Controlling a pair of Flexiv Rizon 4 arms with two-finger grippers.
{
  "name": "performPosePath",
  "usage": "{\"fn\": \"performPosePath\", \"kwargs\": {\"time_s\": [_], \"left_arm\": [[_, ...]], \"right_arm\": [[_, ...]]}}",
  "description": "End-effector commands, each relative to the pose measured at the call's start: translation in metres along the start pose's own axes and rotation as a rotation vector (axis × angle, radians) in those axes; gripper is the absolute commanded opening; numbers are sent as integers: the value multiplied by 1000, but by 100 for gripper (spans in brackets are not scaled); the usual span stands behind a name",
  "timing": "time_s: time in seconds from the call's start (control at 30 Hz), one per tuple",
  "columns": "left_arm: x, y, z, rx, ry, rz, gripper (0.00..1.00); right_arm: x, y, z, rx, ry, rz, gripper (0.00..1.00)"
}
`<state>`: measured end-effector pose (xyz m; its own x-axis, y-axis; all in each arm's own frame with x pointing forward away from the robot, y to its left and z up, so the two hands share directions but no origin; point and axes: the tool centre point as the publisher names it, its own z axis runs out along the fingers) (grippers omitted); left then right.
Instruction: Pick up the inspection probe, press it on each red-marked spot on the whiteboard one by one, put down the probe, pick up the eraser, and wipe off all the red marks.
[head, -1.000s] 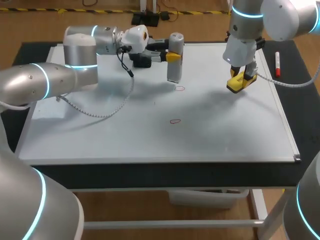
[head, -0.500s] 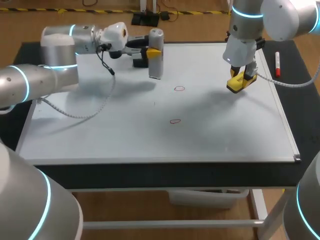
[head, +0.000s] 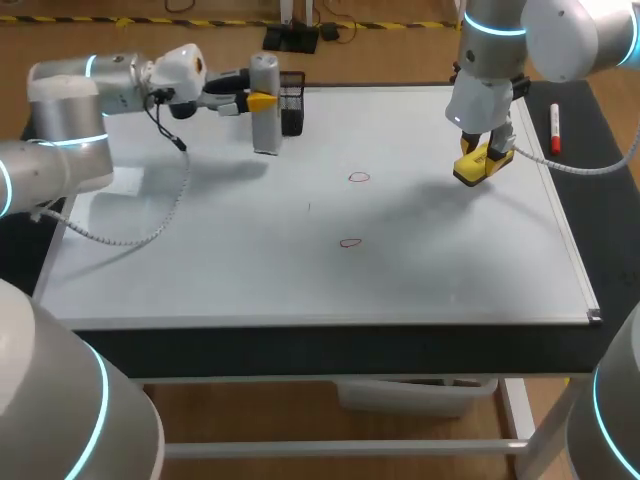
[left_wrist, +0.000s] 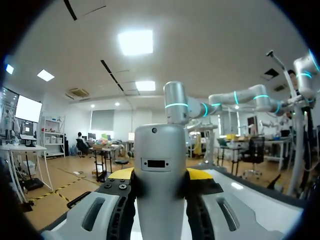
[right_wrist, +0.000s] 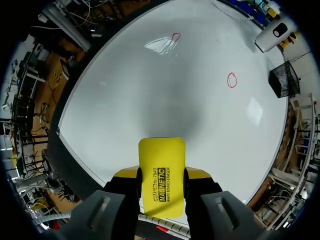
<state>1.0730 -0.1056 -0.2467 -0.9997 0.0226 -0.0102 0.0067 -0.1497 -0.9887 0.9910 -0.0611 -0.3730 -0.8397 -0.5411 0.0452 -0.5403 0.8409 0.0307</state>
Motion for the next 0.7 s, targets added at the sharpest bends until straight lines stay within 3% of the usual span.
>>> {"fn": "performPosePath", "kwargs": {"time_s": [0.03,0.33,0.7], "left_arm": [[8,-9,-23,-6,-99,6,0],[2,-13,-66,6,-170,11,0],[0,-14,-90,19,-214,-1,0]], "right_arm": [[-1,-1,-1,2,5,-1,0],[-1,-1,-1,2,5,-1,0],[-1,-1,-1,2,5,-1,0]]}}
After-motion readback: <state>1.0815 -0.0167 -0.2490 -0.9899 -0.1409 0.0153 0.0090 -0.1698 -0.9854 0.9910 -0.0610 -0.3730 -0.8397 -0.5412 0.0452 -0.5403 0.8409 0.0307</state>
